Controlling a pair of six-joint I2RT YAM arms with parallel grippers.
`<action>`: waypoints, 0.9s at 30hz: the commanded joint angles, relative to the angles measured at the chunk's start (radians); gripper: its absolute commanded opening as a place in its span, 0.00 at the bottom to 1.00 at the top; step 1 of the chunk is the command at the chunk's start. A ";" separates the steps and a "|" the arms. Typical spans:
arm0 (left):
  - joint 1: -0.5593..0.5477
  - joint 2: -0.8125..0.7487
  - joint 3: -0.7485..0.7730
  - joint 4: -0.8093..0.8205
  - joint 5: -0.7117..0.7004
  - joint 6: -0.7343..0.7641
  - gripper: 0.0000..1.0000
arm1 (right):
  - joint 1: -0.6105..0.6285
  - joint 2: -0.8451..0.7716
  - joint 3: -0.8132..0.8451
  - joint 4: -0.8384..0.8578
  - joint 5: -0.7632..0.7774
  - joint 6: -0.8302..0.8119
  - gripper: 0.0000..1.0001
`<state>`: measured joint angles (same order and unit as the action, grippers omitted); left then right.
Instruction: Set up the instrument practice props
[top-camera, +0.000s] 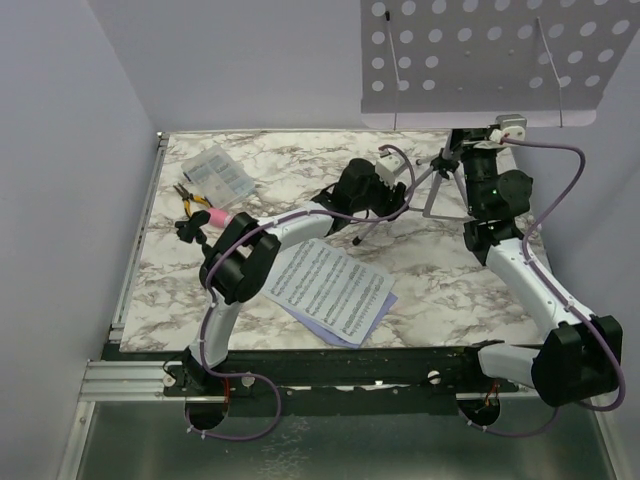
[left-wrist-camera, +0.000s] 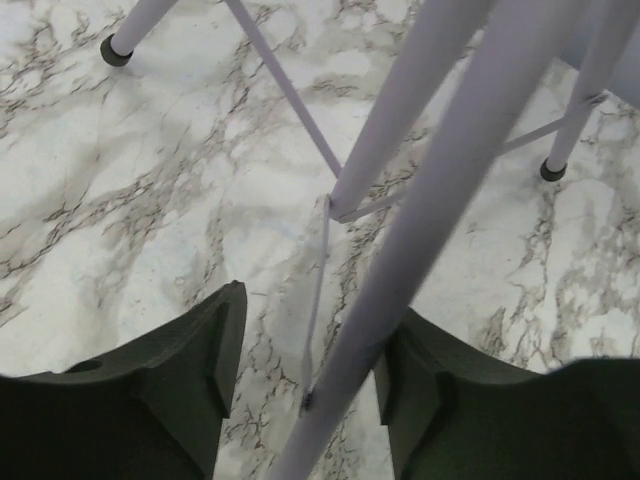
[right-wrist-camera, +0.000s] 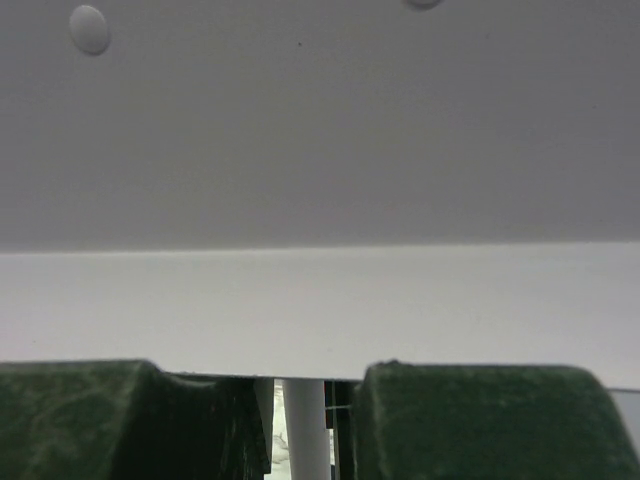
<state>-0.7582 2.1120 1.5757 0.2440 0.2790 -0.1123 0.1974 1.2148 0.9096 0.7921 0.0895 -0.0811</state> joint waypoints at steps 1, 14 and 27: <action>0.062 0.032 0.018 0.018 -0.055 0.003 0.63 | 0.054 -0.006 0.058 0.189 0.065 -0.077 0.01; 0.059 0.065 0.138 0.126 0.022 -0.186 0.69 | 0.130 0.008 0.024 0.233 0.162 -0.129 0.01; 0.063 0.140 0.068 0.187 -0.122 0.001 0.08 | 0.134 -0.006 0.163 0.244 0.141 -0.145 0.01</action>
<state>-0.7414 2.1986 1.6772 0.4347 0.3660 -0.1551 0.3138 1.2793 0.9516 0.8429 0.2699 -0.2005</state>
